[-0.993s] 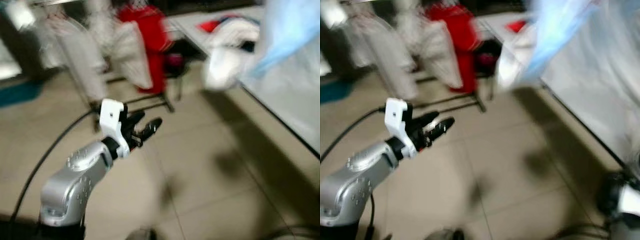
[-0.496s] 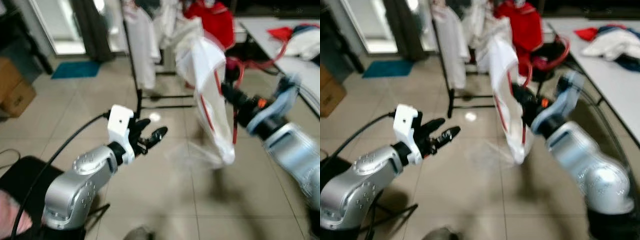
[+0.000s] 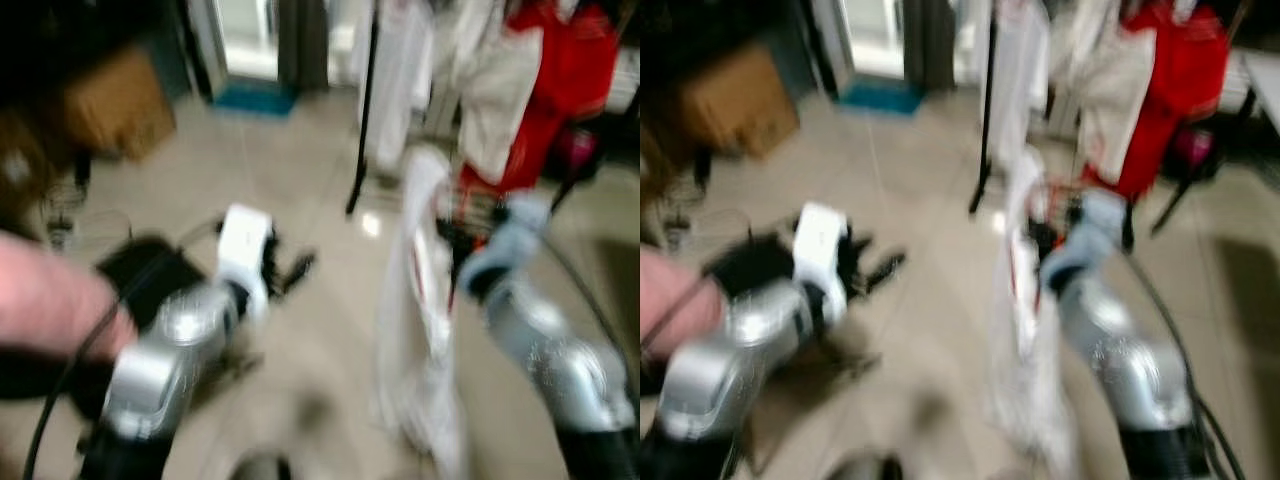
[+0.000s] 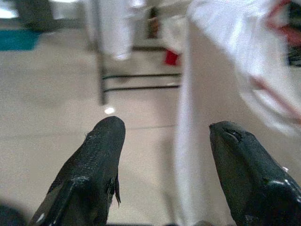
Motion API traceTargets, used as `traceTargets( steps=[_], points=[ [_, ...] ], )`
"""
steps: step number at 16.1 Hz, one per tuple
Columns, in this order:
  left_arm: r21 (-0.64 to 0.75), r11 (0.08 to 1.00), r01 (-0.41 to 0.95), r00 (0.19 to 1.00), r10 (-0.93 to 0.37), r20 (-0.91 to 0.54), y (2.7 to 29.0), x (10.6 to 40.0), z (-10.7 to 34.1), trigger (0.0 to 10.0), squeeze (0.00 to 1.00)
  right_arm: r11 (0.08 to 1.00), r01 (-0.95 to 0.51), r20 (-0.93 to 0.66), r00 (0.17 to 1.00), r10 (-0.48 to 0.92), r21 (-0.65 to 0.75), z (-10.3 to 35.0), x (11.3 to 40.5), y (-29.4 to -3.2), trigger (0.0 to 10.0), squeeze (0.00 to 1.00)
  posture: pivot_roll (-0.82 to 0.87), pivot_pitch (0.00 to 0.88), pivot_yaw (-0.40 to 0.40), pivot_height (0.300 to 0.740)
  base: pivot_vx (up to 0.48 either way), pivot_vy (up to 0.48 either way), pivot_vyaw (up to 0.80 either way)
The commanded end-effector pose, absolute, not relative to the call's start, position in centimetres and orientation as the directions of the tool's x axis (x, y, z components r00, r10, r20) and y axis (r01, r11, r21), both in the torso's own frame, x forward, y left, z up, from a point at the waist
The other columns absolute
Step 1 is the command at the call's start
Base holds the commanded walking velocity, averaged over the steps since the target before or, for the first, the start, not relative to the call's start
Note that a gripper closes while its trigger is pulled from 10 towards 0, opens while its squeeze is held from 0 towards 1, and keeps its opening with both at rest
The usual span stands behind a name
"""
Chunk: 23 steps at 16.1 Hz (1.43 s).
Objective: Hang hanger
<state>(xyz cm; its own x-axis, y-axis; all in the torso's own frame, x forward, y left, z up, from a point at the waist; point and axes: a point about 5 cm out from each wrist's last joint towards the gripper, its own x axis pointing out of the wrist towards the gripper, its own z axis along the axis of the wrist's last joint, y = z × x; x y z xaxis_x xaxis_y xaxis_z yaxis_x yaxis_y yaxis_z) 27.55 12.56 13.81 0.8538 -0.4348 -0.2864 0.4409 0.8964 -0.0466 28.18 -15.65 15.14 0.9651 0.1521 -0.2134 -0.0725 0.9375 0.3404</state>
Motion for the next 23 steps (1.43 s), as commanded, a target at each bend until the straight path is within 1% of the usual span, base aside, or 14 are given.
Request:
traceTargets(
  steps=[1, 2, 3, 4, 5, 6, 7, 8, 10, 13, 14, 16, 18, 23],
  points=[
    [-0.013, 0.906, 0.423, 0.866, -0.408, -0.288, 12.4, 27.7, 13.7, 10.0, 0.00, 0.951, -0.063, -0.206, 0.970, 0.130, 0.303, 15.4, 27.8, -16.0, 10.0, 0.00, -0.05, 0.087, -0.002, 0.740, 0.000, 0.000, 0.00],
    [0.006, 0.913, 0.408, 0.880, -0.391, -0.269, 12.5, 27.7, 13.8, 10.0, 0.00, 0.941, -0.041, -0.220, 0.968, 0.120, 0.336, 14.7, 27.3, -16.1, 10.0, 0.00, -0.03, 0.084, -0.012, 0.740, 0.000, 0.000, 0.00],
    [0.002, 0.930, 0.369, 0.900, -0.357, -0.250, 12.8, 27.8, 14.0, 10.0, 0.00, 0.956, -0.018, -0.256, 0.962, 0.097, 0.293, 13.8, 26.9, -16.2, 10.0, 0.00, -0.03, 0.072, -0.021, 0.740, 0.000, 0.000, 0.00],
    [-0.025, 0.935, 0.353, 0.906, -0.348, -0.239, 13.1, 27.8, 14.1, 10.0, 0.00, 0.966, -0.019, -0.255, 0.963, 0.088, 0.259, 13.6, 26.8, -16.1, 10.0, 0.00, -0.02, 0.059, -0.031, 0.740, 0.000, 0.000, 0.00],
    [-0.032, 0.943, 0.332, 0.916, -0.331, -0.228, 13.7, 27.9, 14.1, 10.0, 0.00, 0.967, -0.010, -0.248, 0.966, 0.076, 0.256, 13.4, 26.6, -15.5, 10.0, 0.00, -0.03, 0.038, -0.043, 0.740, 0.000, 0.000, 0.00],
    [-0.010, 0.945, 0.326, 0.921, -0.320, -0.224, 14.4, 28.1, 13.8, 10.0, 0.00, 0.969, 0.002, -0.262, 0.963, 0.065, 0.249, 12.8, 26.6, -14.8, 10.0, 0.00, -0.04, 0.012, -0.048, 0.740, 0.000, -0.322, 0.00],
    [0.011, 0.948, 0.317, 0.922, -0.306, -0.238, 14.9, 28.3, 13.2, 10.0, 0.00, 0.973, 0.001, -0.271, 0.961, 0.064, 0.232, 12.4, 26.8, -14.1, 10.0, 0.00, -0.06, 0.009, -0.025, 0.740, 0.000, -0.334, 0.00],
    [0.030, 0.950, 0.311, 0.922, -0.295, -0.250, 14.9, 28.5, 13.0, 10.0, 0.00, 0.967, 0.007, -0.267, 0.962, 0.063, 0.254, 12.5, 27.1, -13.9, 10.0, 0.00, -0.02, 0.002, -0.034, 0.740, 0.000, -0.341, 0.00],
    [0.024, 0.944, 0.329, 0.923, -0.316, -0.218, 14.2, 29.0, 13.9, 10.0, 0.00, 0.957, 0.018, -0.245, 0.968, 0.056, 0.289, 12.7, 28.1, -14.4, 10.0, 0.00, -0.02, 0.000, -0.032, 0.740, 0.000, -0.154, 0.00],
    [0.028, 0.944, 0.330, 0.924, -0.317, -0.213, 14.2, 29.3, 13.9, 10.0, 0.00, 0.972, 0.014, -0.236, 0.971, 0.043, 0.236, 12.5, 28.6, -14.7, 10.0, 0.00, -0.02, 0.000, -0.009, 0.740, 0.000, 0.000, 0.00],
    [0.030, 0.936, 0.350, 0.918, -0.336, -0.210, 13.9, 29.3, 14.0, 10.0, 0.00, 0.972, 0.027, -0.239, 0.970, 0.031, 0.234, 12.3, 28.5, -14.8, 10.0, 0.00, -0.02, 0.000, -0.005, 0.740, 0.000, 0.000, 0.00],
    [0.032, 0.935, 0.354, 0.916, -0.339, -0.216, 13.9, 29.3, 13.8, 10.0, 0.00, 0.959, 0.002, -0.240, 0.968, 0.069, 0.283, 12.2, 27.9, -14.2, 10.0, 0.00, -0.03, 0.002, 0.003, 0.740, 0.000, 0.000, 0.00],
    [0.034, 0.932, 0.361, 0.912, -0.345, -0.222, 13.6, 29.3, 13.8, 10.0, 0.00, 0.954, 0.012, -0.245, 0.968, 0.064, 0.300, 12.0, 27.6, -14.0, 10.0, 0.00, -0.03, 0.019, 0.011, 0.740, 0.000, 0.000, 0.00],
    [0.037, 0.930, 0.366, 0.910, -0.349, -0.224, 13.6, 29.5, 13.8, 10.0, 0.00, 0.951, -0.010, -0.240, 0.967, 0.089, 0.309, 11.9, 27.5, -13.5, 10.0, 0.00, -0.03, 0.026, 0.013, 0.740, 0.000, -0.287, 0.00]
  ],
)
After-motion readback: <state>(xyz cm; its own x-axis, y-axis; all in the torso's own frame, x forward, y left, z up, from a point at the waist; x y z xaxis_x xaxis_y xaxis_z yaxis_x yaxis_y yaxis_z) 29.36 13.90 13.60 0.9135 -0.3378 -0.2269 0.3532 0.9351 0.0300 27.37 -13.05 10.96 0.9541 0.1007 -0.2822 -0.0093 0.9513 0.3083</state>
